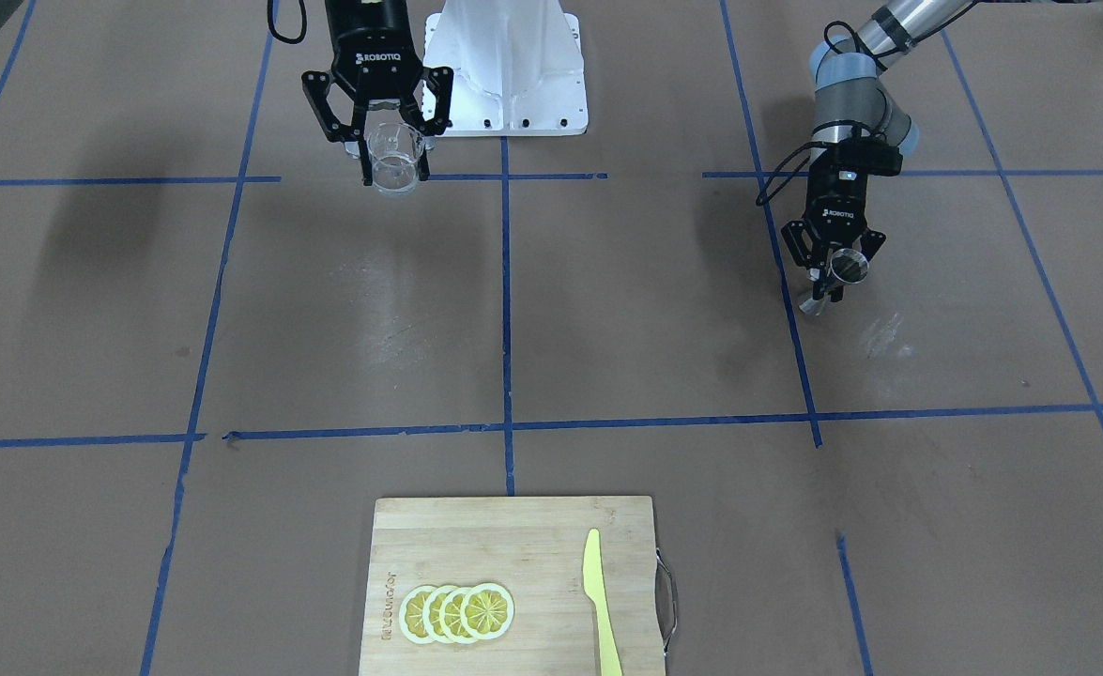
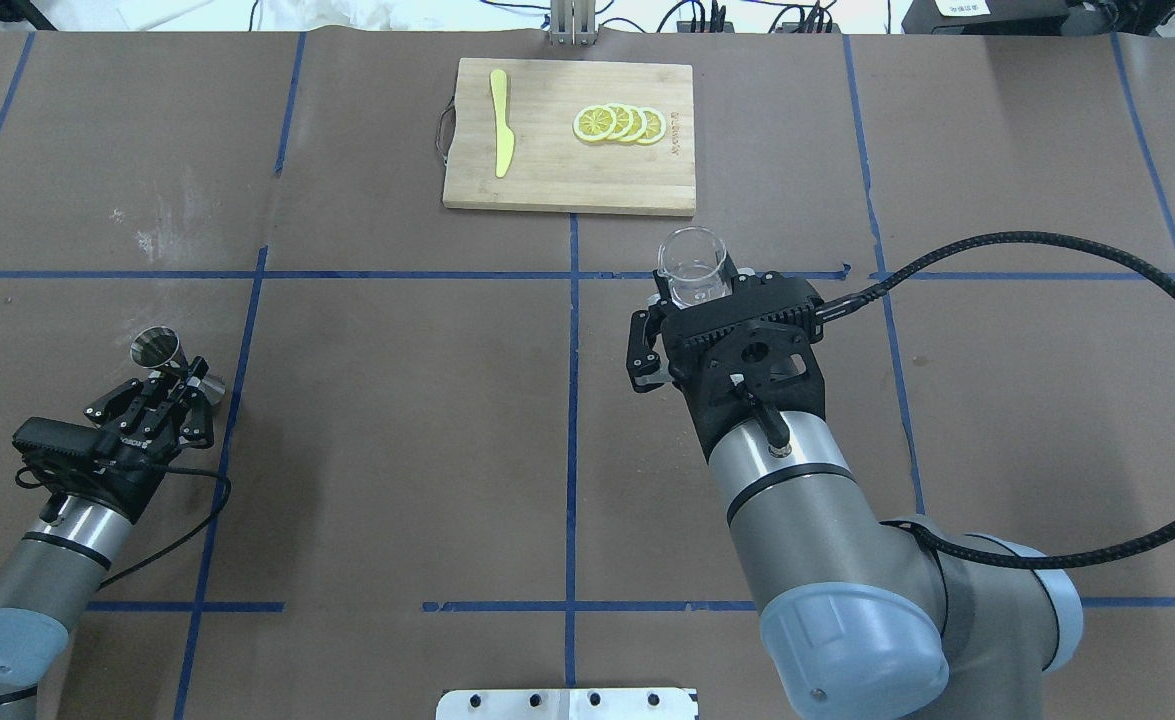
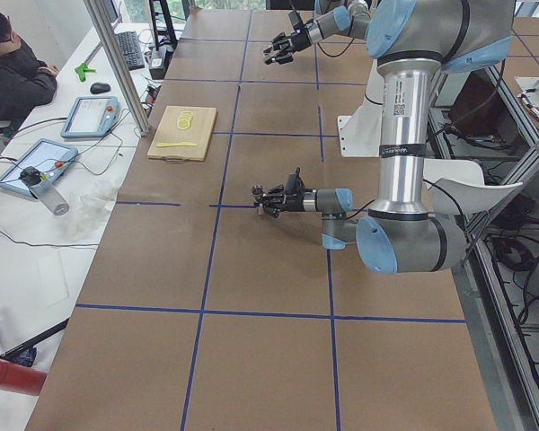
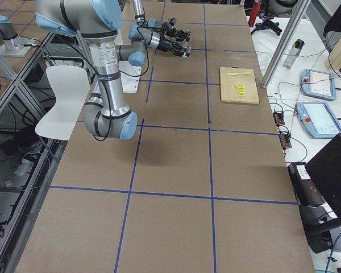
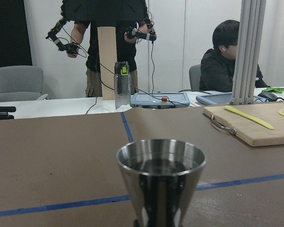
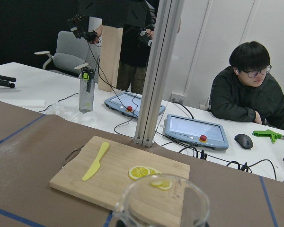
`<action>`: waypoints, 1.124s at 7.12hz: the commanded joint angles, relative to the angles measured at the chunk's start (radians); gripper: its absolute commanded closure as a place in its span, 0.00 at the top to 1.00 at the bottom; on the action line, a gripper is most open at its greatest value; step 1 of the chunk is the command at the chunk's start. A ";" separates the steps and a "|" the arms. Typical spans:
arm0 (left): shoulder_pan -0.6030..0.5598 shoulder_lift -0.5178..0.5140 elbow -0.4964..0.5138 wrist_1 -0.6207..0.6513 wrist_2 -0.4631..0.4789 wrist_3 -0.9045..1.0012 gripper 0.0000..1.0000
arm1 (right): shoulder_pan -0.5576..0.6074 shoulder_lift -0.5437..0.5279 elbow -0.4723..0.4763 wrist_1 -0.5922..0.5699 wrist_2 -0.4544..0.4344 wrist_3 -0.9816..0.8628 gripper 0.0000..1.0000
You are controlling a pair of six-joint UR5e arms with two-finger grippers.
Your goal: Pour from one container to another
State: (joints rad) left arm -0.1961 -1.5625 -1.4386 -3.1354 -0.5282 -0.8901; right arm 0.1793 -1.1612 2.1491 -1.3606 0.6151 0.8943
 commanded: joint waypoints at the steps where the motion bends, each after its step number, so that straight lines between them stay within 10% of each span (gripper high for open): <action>1: 0.017 0.001 0.003 -0.002 0.001 -0.004 0.00 | 0.000 0.000 0.000 0.002 0.000 0.000 0.00; 8: 0.032 0.024 0.003 -0.014 0.005 -0.026 0.00 | 0.000 0.000 0.000 0.002 0.000 0.002 0.00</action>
State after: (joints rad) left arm -0.1645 -1.5394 -1.4357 -3.1489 -0.5236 -0.9157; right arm 0.1795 -1.1612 2.1491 -1.3592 0.6151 0.8946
